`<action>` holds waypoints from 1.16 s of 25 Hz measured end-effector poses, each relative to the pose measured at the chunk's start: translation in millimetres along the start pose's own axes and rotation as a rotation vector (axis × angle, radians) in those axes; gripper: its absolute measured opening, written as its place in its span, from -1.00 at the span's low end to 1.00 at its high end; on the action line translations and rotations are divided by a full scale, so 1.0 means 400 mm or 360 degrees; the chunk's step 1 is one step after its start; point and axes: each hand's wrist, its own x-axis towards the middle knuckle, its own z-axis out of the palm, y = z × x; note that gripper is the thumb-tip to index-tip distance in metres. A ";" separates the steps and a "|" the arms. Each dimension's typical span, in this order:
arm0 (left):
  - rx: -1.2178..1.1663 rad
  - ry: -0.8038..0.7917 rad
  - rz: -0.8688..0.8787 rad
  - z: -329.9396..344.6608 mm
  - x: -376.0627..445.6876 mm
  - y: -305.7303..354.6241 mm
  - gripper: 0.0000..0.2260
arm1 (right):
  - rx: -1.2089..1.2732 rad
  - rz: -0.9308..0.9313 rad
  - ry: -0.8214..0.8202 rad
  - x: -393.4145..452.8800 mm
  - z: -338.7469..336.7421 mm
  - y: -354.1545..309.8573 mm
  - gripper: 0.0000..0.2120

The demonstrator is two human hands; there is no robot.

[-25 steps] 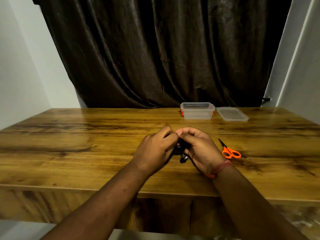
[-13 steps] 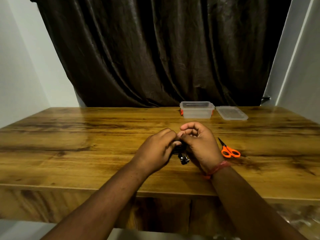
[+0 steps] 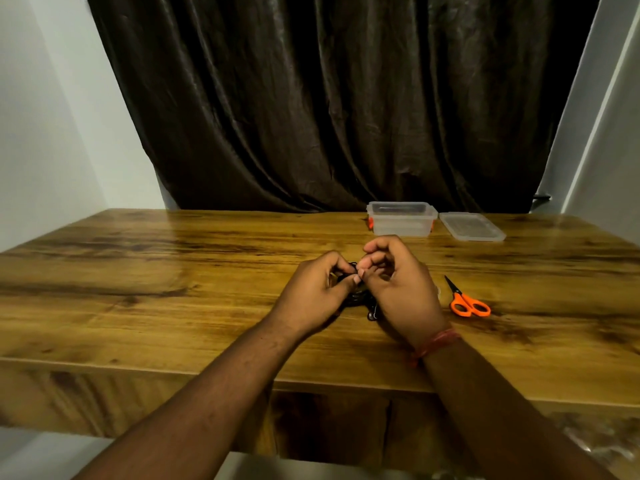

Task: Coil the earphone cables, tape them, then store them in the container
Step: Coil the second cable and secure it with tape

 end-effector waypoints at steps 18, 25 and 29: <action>-0.1342 -0.0271 -0.0732 -0.030 0.015 0.009 -0.89 | -0.0611 -0.0465 0.0007 0.001 0.027 -0.001 -0.75; -0.1389 -0.0108 -0.0737 -0.038 0.022 0.000 -0.88 | -0.0756 -0.0574 -0.0152 -0.006 0.030 -0.001 -0.71; -0.1411 -0.0141 -0.0656 -0.033 0.023 -0.007 -0.87 | -0.0495 -0.0438 0.0035 -0.002 0.014 0.004 -0.76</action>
